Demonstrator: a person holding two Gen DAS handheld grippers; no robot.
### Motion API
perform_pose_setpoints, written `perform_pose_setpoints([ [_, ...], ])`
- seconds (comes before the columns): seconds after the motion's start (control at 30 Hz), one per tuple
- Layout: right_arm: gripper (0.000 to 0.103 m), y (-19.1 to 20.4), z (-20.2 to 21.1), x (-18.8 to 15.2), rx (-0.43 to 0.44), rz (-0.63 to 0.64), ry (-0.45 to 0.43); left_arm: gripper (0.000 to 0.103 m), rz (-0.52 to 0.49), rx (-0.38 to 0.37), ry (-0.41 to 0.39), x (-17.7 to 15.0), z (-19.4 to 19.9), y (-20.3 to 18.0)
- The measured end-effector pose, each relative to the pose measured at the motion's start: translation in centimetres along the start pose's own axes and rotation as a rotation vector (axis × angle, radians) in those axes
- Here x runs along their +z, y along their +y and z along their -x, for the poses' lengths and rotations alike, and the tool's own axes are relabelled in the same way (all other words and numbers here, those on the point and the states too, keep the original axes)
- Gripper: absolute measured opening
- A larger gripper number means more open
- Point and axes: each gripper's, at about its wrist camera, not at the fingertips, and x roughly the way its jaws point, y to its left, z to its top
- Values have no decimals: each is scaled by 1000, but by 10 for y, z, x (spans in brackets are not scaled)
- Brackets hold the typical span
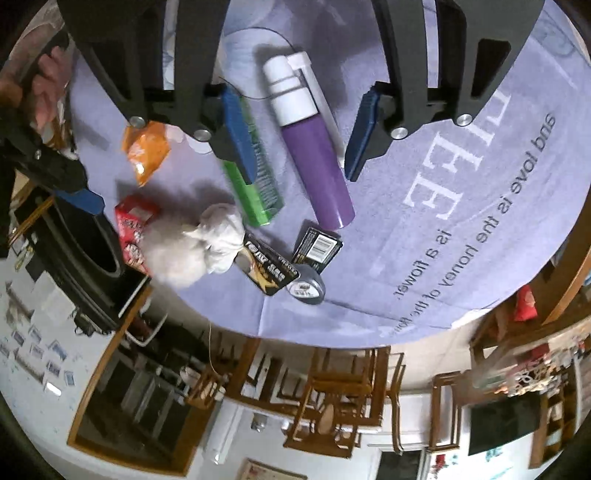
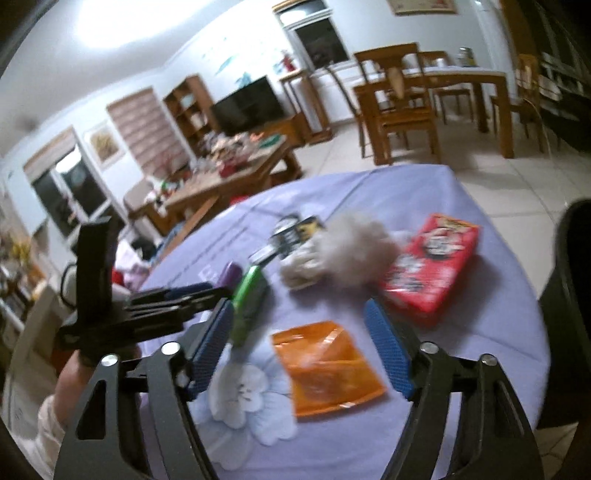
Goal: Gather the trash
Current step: 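Grasp the purple tube with the left tool while the right tool grasps the green Doublemint tin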
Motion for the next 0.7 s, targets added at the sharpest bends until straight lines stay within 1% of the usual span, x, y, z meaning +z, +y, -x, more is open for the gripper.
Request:
perform_pose_setpoints([
  [0.03, 68, 12, -8, 2, -5, 20, 15, 45, -12, 12, 1, 1, -3, -1],
  [0.07, 68, 17, -10, 4, -8, 32, 23, 42, -28, 34, 10, 2, -9, 0],
  [0.1, 66, 26, -16, 6, -12, 48, 37, 38, -40, 40, 0, 1, -11, 2],
  [0.13, 65, 33, -22, 7, -16, 59, 48, 38, -48, 43, -5, 1, -12, 4],
  [0.27, 65, 63, -52, 9, -46, 116, 114, 37, -48, 19, -15, -4, -8, 15],
  [0.3, 65, 54, -52, 8, -55, 127, 128, 36, -49, 18, -19, -7, -7, 16],
  [0.4, 65, 59, -76, 9, -102, 149, 189, 36, -25, 23, -31, -11, -3, 23],
  [0.43, 65, 54, -80, 10, -111, 155, 204, 35, -8, 17, -40, -11, -1, 27],
  [0.47, 65, 58, -90, 9, -136, 171, 226, 35, 12, 11, -52, -12, 2, 33],
  [0.53, 51, 57, -102, 7, -153, 191, 258, 35, 31, 6, -64, -11, 4, 39],
  [0.57, 51, 58, -107, 5, -157, 203, 269, 35, 40, 0, -69, -11, 5, 41],
  [0.63, 40, 60, -112, 2, -197, 255, 258, 35, 47, -8, -76, -13, 7, 41],
  [0.7, 36, 57, -114, 1, -208, 274, 257, 35, 39, -12, -82, -12, 7, 39],
])
